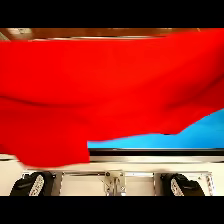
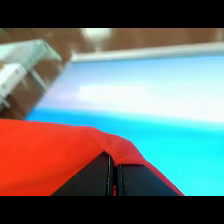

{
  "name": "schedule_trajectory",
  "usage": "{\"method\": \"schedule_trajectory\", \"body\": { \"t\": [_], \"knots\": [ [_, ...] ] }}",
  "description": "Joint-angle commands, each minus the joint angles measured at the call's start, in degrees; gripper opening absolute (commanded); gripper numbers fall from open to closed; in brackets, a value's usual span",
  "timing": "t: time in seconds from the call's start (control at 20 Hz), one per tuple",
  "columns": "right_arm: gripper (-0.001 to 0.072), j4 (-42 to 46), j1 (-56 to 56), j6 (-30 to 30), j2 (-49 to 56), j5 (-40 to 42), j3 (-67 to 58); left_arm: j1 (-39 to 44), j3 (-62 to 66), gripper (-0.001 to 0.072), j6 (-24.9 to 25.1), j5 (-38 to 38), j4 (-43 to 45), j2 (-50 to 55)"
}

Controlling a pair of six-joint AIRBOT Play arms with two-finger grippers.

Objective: Fold the shirts.

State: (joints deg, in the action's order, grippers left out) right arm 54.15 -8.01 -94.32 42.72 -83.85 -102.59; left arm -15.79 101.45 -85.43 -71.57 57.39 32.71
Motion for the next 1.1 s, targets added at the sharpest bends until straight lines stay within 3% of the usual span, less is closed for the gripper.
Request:
{"method": "schedule_trajectory", "body": {
  "t": [0.0, 0.15, 0.3, 0.55, 0.7, 0.9, 1.05],
  "knots": [
    [0.0068, 5.90, -0.02, -4.26, 2.25, -13.92, 1.07, 0.00, -6.54, 0.0048, -1.86, -12.00, 2.23, -0.63],
    [0.0068, 6.03, 0.02, -3.82, 4.87, -17.51, 11.17, 0.00, -18.56, 0.0048, -1.84, -13.57, 2.21, -0.63],
    [0.0068, 6.40, 0.02, -0.35, 7.19, -7.98, 27.34, 0.00, -31.08, 0.0048, -1.81, -10.27, 2.21, -0.55],
    [0.0068, 2.95, 0.04, 5.16, 22.91, 22.84, 38.80, 0.07, -46.99, 0.0048, -1.79, 11.13, -0.83, 5.09],
    [0.0068, -8.98, 0.04, 10.32, 35.50, 37.29, 38.77, 1.46, -50.29, 0.0048, -0.17, 23.23, -4.48, 14.05],
    [0.0068, -24.39, 0.02, 18.58, 45.59, 45.18, 38.77, 6.16, -50.23, 0.0048, 4.66, 37.86, -10.91, 30.23],
    [0.0069, -24.63, 0.02, 19.45, 48.48, 45.72, 38.80, 9.77, -50.23, 0.0049, 9.99, 46.99, -16.28, 40.83]
  ]
}}
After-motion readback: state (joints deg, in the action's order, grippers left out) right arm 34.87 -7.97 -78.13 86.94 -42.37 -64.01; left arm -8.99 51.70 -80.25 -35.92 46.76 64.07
